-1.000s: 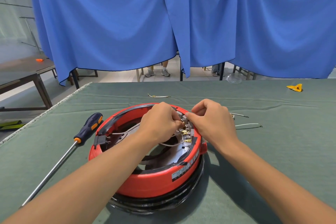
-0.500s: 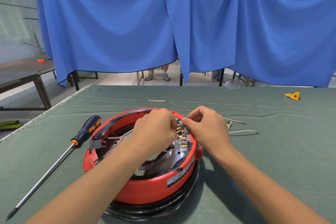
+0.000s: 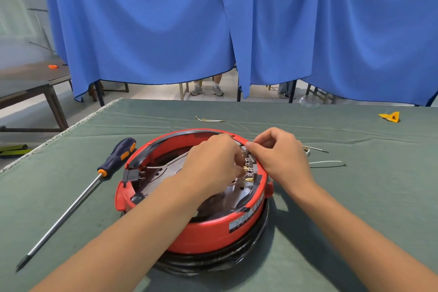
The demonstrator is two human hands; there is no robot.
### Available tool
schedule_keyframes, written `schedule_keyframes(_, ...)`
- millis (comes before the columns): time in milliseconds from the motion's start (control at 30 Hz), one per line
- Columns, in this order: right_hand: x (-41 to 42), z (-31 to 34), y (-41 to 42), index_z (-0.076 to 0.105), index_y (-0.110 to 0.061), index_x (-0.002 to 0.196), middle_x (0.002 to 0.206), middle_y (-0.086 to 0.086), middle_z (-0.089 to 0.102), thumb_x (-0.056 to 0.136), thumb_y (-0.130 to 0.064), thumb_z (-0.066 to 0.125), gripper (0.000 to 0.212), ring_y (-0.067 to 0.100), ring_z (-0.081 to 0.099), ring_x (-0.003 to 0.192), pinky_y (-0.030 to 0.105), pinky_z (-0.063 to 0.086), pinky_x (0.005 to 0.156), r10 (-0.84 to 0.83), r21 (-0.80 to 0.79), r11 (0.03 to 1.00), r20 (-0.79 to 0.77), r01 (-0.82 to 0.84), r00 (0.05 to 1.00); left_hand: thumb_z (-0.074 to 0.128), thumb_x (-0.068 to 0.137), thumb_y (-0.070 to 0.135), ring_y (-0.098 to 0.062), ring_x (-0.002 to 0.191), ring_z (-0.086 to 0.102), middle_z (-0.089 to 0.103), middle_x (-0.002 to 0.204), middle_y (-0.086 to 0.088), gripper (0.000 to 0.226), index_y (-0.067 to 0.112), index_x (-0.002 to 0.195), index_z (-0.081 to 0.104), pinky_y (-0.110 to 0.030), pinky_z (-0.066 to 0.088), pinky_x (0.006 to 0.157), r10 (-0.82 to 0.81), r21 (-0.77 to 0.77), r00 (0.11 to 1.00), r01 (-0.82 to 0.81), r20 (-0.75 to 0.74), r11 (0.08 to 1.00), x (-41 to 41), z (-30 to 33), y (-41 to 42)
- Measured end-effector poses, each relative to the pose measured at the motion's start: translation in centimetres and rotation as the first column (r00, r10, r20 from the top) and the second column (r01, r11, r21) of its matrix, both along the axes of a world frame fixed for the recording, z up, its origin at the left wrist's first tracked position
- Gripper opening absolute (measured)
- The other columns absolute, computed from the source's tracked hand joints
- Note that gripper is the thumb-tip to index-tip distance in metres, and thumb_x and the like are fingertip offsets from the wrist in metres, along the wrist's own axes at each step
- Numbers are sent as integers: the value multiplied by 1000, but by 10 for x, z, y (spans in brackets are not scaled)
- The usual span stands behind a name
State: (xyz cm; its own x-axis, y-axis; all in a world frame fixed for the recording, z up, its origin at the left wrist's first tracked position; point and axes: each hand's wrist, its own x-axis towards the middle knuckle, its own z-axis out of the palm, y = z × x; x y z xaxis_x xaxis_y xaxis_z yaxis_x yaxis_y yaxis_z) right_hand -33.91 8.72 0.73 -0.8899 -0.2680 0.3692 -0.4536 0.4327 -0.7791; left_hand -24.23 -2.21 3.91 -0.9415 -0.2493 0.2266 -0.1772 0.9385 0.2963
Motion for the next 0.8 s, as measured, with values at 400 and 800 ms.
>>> schedule_keyframes(400, 0, 0, 0, 60, -26, 69, 68, -12, 66, 75, -39, 72, 19, 12, 64, 73, 38, 54, 70, 13, 2, 1000, 1, -13, 1000, 68, 82, 41, -22, 90, 61, 68, 96, 4, 12, 31, 86, 74, -28, 37, 68, 17, -72, 1000, -19, -26, 997, -6, 2, -4)
schedule_keyframes(800, 0, 0, 1, 61, -26, 72, 71, -11, 67, 76, -40, 71, 18, 13, 65, 75, 40, 54, 72, 25, 4, 1000, -1, -25, 1000, 70, 81, 37, -22, 87, 61, 69, 94, 4, 9, 30, 84, 75, -29, 39, 68, 35, -43, 999, -35, 2, 998, -9, 4, -1)
